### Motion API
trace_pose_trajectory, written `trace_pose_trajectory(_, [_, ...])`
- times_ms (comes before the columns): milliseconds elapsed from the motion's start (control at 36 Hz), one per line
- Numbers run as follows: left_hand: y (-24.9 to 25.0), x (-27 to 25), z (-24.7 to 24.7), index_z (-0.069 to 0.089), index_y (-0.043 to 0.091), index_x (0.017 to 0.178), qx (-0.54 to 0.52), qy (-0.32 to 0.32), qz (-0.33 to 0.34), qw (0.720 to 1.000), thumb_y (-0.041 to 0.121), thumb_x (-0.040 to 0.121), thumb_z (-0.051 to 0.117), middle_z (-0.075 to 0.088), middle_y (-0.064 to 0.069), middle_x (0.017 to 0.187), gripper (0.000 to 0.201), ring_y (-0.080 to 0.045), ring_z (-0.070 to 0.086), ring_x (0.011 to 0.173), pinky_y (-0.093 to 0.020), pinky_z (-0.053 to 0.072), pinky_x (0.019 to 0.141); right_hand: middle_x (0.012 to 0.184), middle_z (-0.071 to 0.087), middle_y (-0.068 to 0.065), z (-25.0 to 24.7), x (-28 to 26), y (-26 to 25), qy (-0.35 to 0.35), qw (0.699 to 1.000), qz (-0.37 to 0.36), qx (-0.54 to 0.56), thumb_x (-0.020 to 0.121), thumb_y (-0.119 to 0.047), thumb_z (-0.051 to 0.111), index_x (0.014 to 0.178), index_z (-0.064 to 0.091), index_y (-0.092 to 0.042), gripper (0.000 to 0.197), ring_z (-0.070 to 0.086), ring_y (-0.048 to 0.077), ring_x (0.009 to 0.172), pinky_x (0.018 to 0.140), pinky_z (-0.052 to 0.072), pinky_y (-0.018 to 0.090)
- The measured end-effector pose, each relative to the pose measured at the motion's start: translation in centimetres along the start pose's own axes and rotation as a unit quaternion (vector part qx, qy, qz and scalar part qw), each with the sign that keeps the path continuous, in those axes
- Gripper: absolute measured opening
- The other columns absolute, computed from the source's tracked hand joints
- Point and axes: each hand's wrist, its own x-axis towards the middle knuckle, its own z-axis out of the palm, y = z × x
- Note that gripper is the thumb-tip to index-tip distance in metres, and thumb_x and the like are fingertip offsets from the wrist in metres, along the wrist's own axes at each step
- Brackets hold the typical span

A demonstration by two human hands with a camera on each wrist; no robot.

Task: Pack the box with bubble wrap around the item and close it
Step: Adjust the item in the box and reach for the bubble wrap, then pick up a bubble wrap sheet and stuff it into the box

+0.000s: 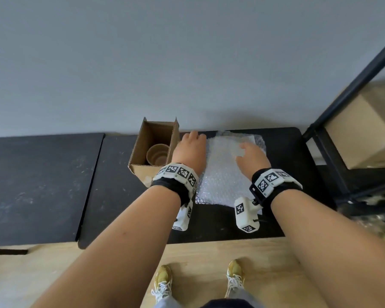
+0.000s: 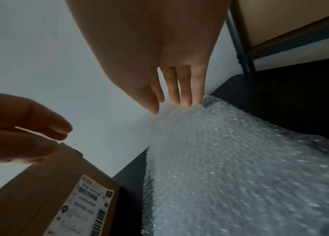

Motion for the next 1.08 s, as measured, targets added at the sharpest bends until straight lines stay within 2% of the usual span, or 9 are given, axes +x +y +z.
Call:
trace_pose_trajectory(111, [1.6,0.2,3.0,0.051,0.012,0.124,-0.02,-0.091,-0.022,0.995,0.001,0.088,0.052,0.048,-0.008,0.124,0.037,-0.026,0.05,0.113,-0.036,0.048,0.086,0.141,0.045,0.014,0.8,0.1,2.4,-0.016,0.999,0.033,-0.024,0.094,-0.015,0.048,0.143,0.039,-0.013,0.05,0.053,0.031,0.12,0.09,0.045,0.034])
trace_pose_trajectory(194, [1.9,-0.1,5.3,0.048,0.012,0.131,-0.034,-0.154,-0.06,0.986,0.0,0.09,0.049,0.045,-0.009,0.132,0.043,-0.028,0.052,0.113,-0.041,0.052,0.09,0.131,0.05,0.015,1.6,0.0,3.9,-0.027,0.997,0.056,-0.034,0.092,-0.017,0.049,0.138,0.042,-0.012,0.046,0.058,0.032,0.109,0.083,0.05,0.036])
trace_pose_trajectory(333, [1.4,-0.8,8.6,0.036,0.017,0.143,-0.037,-0.21,-0.101,0.972,0.004,0.092,0.045,0.036,-0.009,0.147,0.054,-0.031,0.048,0.125,-0.046,0.048,0.098,0.115,0.056,0.015,2.9,0.2,5.6,-0.05,0.994,0.085,-0.038,0.089,-0.016,0.048,0.127,0.045,-0.013,0.038,0.062,0.032,0.095,0.078,0.055,0.042])
trace_pose_trajectory(417, [1.2,-1.0,10.0,0.022,0.023,0.15,-0.026,-0.224,-0.13,0.966,0.008,0.094,0.045,0.03,-0.013,0.152,0.062,-0.033,0.047,0.127,-0.044,0.049,0.096,0.111,0.058,0.014,3.3,0.6,6.2,-0.055,0.994,0.091,-0.035,0.089,-0.014,0.046,0.125,0.044,-0.014,0.037,0.062,0.032,0.093,0.076,0.055,0.043])
trace_pose_trajectory(500, [1.1,-1.0,10.8,0.022,0.025,0.148,-0.016,-0.241,-0.14,0.96,0.015,0.097,0.043,0.045,-0.018,0.138,0.056,-0.034,0.055,0.116,-0.043,0.052,0.089,0.107,0.059,0.011,3.3,0.9,6.6,-0.065,0.992,0.099,-0.03,0.09,-0.014,0.047,0.13,0.041,-0.014,0.04,0.062,0.03,0.091,0.076,0.055,0.042])
trace_pose_trajectory(611, [1.6,-1.1,11.5,0.027,0.023,0.145,-0.016,-0.225,-0.15,0.963,0.012,0.095,0.048,0.053,-0.013,0.126,0.055,-0.031,0.056,0.111,-0.043,0.054,0.084,0.108,0.06,0.011,3.8,1.2,6.9,-0.058,0.994,0.092,-0.022,0.09,-0.012,0.05,0.136,0.039,-0.014,0.048,0.063,0.028,0.09,0.068,0.052,0.036])
trace_pose_trajectory(778, [2.4,-1.1,12.0,0.028,0.019,0.146,-0.016,-0.18,-0.174,0.968,0.023,0.096,0.054,0.043,-0.012,0.135,0.057,-0.029,0.049,0.12,-0.038,0.049,0.085,0.136,0.041,0.014,4.7,1.3,7.4,0.008,0.994,0.088,-0.057,0.087,-0.017,0.059,0.139,0.037,-0.016,0.056,0.043,0.032,0.123,0.092,0.044,0.039])
trace_pose_trajectory(916, [2.2,-0.6,12.2,0.035,0.012,0.141,-0.047,-0.175,-0.211,0.96,0.034,0.098,0.05,0.05,-0.013,0.133,0.051,-0.03,0.05,0.121,-0.041,0.048,0.09,0.138,0.042,0.017,5.2,1.4,7.6,-0.042,0.99,0.118,-0.068,0.086,-0.022,0.064,0.147,0.024,-0.019,0.073,0.044,0.034,0.124,0.095,0.045,0.043])
trace_pose_trajectory(1083, [1.9,-0.6,12.3,0.046,0.009,0.131,-0.031,-0.153,-0.205,0.966,0.032,0.095,0.056,0.046,-0.009,0.132,0.044,-0.026,0.045,0.123,-0.038,0.047,0.09,0.128,0.05,0.014,5.4,1.0,7.5,-0.017,0.991,0.082,-0.1,0.089,-0.013,0.057,0.133,0.04,-0.014,0.047,0.046,0.032,0.119,0.093,0.045,0.042])
